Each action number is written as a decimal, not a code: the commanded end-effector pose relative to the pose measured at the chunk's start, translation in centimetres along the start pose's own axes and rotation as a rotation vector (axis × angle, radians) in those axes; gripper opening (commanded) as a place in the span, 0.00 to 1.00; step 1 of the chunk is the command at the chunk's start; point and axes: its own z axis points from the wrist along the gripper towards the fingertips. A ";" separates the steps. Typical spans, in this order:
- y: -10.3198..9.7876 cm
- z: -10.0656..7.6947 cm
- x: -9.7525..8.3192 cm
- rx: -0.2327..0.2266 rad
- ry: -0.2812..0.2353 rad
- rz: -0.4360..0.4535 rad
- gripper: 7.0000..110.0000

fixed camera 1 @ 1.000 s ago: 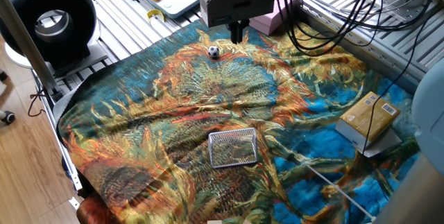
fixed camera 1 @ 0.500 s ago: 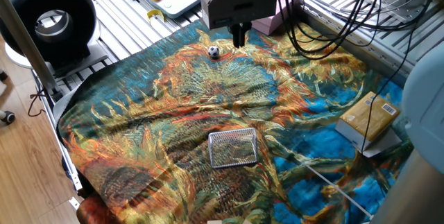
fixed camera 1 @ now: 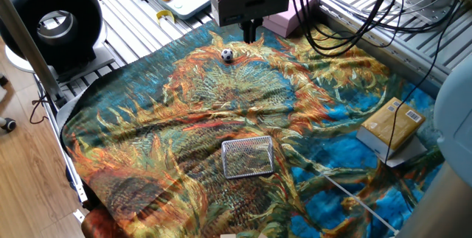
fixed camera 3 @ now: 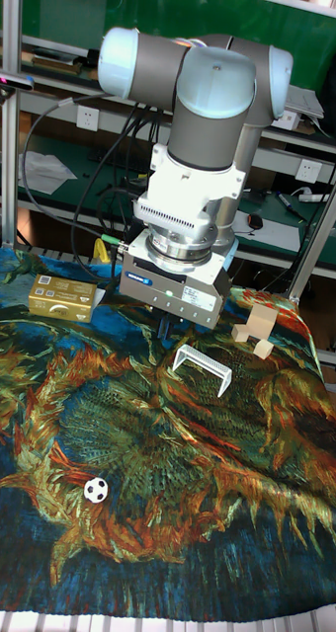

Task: Push the soccer ball into the goal

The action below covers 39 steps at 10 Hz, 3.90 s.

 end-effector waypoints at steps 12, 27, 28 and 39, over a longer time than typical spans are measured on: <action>2.1 0.0 -1.1 -0.090 -0.043 -0.002 0.00; 3.7 -0.1 -1.0 -0.157 -0.033 0.083 0.00; 3.7 -0.1 -1.8 -0.162 -0.054 0.073 0.00; -1.5 -3.0 -13.5 0.051 -0.081 -0.136 0.00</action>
